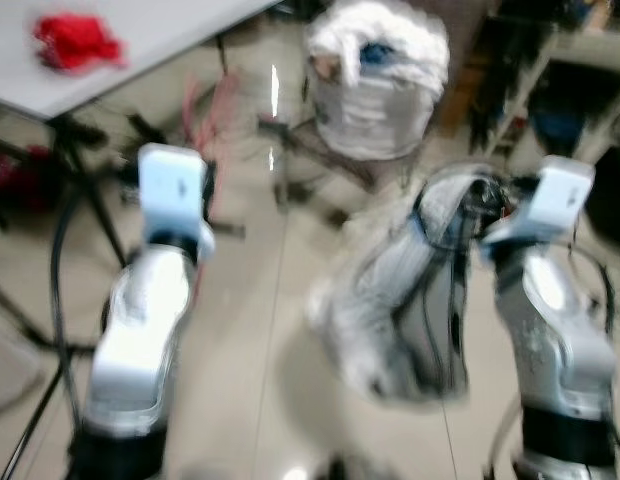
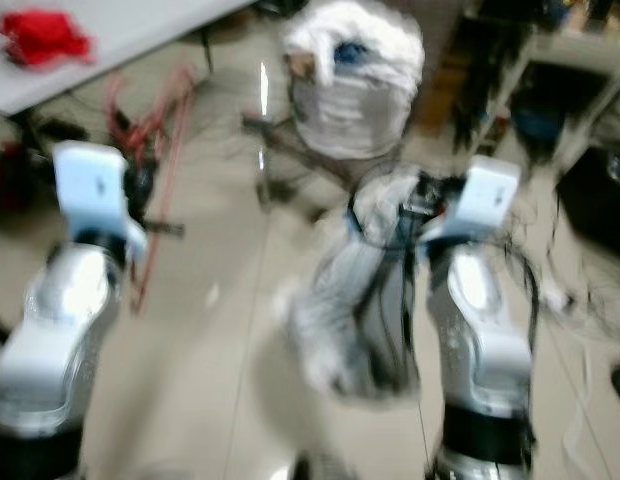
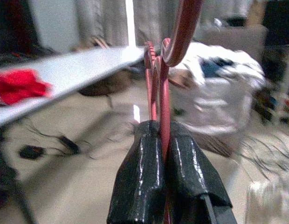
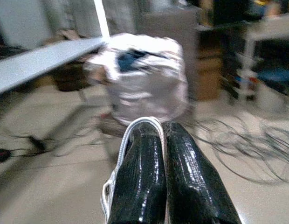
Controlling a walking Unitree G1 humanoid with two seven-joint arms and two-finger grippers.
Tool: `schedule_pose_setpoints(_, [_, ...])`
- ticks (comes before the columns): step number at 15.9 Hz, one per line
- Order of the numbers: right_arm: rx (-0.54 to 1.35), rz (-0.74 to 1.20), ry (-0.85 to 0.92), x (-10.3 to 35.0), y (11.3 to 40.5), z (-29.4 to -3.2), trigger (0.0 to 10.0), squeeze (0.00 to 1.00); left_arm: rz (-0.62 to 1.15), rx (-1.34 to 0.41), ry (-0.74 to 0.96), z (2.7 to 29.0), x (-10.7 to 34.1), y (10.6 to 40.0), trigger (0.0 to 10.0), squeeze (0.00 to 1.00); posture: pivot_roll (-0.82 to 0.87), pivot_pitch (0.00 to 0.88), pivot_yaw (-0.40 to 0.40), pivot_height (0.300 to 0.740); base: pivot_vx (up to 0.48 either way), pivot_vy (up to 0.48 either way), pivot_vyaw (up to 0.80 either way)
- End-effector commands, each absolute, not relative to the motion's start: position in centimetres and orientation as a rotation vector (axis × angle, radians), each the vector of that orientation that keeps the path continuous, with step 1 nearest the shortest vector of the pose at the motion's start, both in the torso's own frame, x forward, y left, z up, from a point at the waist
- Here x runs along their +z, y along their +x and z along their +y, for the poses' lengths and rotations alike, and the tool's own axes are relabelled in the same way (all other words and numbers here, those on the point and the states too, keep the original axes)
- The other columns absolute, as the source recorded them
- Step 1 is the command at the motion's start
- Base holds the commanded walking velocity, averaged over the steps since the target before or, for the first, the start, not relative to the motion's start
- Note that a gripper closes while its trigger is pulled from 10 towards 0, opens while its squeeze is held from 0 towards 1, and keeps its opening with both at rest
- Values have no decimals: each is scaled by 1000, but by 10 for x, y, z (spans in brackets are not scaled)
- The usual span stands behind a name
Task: Hang hanger
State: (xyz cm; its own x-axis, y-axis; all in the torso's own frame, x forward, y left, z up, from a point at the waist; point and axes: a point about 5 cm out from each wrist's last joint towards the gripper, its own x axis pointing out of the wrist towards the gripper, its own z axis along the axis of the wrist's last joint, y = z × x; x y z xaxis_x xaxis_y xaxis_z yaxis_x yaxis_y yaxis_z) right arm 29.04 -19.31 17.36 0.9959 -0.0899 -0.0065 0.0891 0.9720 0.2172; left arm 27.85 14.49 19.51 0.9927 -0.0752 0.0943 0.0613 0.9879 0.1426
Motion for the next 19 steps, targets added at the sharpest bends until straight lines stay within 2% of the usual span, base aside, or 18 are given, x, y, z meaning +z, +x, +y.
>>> schedule_pose_setpoints(1, [-86, -70, 219, 189, 291, -194, 10000, 0, -125, -56, 149, 148, 203, 279, 10000, 0, -1, 30, -95, 740, 341, 0, -800])
schedule_pose_setpoints(4, [-38, -66, 193, 192, 295, -191, 10000, 0, -114, -15, 160, 157, 201, 278, 10000, 0, 1, 33, -101, 740, 354, 0, -735])
schedule_pose_setpoints(9, [39, -84, 100, 202, 306, -181, 10000, 0, -133, 47, 188, 169, 208, 283, 10000, 0, 2, 39, -114, 740, 365, 0, 0])
schedule_pose_setpoints(15, [108, -113, 98, 212, 311, -172, 10000, 0, -127, 44, 206, 170, 209, 282, 10000, 0, 5, 42, -103, 740, 378, 0, 800])
schedule_pose_setpoints(19, [58, -106, 151, 208, 312, -177, 10000, 0, -131, 27, 200, 165, 210, 281, 10000, 0, 12, 46, -101, 740, 392, 0, 600])
